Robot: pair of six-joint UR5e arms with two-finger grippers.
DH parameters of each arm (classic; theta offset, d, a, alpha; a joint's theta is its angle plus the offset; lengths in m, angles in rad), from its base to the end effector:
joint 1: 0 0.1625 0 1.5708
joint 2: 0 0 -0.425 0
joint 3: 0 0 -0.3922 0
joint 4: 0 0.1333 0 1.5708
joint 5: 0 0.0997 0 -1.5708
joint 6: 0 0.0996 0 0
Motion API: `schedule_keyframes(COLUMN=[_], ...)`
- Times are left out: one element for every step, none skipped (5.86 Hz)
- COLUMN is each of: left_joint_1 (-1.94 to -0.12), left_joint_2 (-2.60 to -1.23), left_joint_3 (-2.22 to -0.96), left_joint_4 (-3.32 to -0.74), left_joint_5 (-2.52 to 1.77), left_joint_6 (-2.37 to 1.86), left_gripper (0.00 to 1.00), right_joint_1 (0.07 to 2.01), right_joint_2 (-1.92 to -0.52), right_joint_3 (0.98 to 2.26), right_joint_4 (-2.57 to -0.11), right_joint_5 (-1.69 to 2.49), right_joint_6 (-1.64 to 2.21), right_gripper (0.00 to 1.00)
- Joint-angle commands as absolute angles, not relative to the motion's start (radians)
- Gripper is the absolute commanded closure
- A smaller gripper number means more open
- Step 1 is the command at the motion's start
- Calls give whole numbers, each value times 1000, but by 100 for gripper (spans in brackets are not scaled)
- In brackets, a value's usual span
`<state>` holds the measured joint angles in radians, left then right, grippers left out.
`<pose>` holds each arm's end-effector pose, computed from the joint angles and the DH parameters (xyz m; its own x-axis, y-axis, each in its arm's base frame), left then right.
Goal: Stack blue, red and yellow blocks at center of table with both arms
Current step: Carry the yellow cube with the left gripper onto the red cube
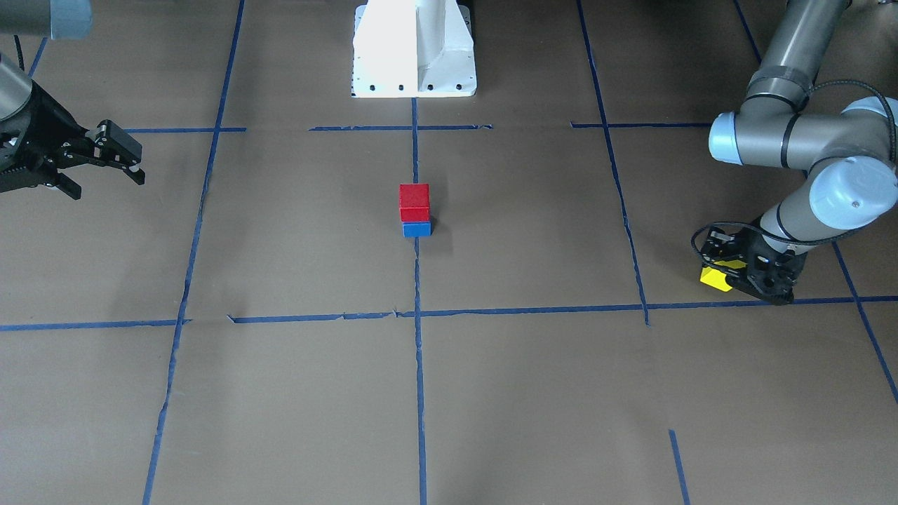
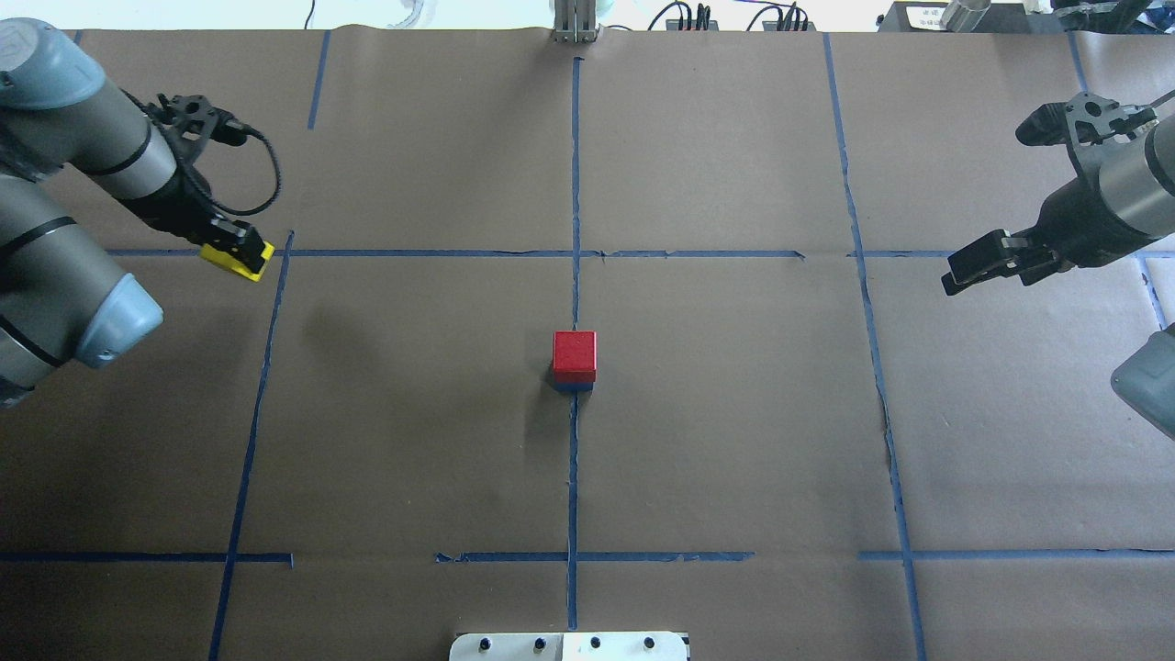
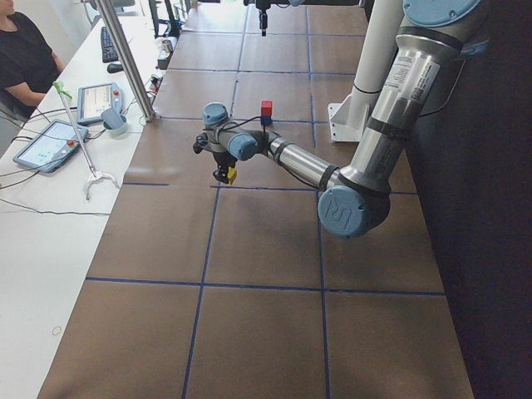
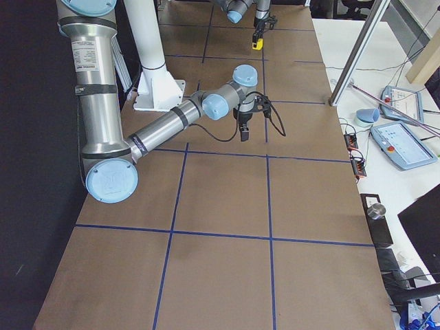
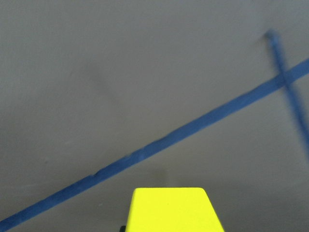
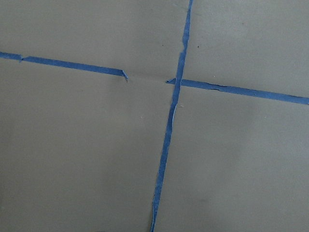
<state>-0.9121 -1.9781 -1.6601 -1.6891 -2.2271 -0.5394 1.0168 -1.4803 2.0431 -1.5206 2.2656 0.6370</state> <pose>0.3345 -0.5506 0.3728 0.6095 0.3232 -0.7239 -0.2179 0.9463 0.2390 -0.2016 -0.4581 0.3817 0.6253 -0.1630 0.7632 0.0726 0.9859 0.1510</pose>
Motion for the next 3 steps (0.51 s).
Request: schedule_keyframes(left_joint_1=[-763,-688,-613], left_joint_2=[-2185,-2276,-2377], left_joint_3=[-1748,-1746,-1724], left_joint_4=[-1495,-1468,-1395], left_joint_5=[-2215,-2163,-2131], left_joint_6=[-909,-1060,-1185], left_gripper=[100,100,100], right_joint_1=[1020,1028,1040], right_joint_2=[-1486,-1489,-1488], right_joint_3=[2042,2037,2014], right_joint_4=[-1522,-1522,-1522], right_joint_5=[2266,2261,2263], right_joint_6=[635,635,637], right_gripper=[0,0,0])
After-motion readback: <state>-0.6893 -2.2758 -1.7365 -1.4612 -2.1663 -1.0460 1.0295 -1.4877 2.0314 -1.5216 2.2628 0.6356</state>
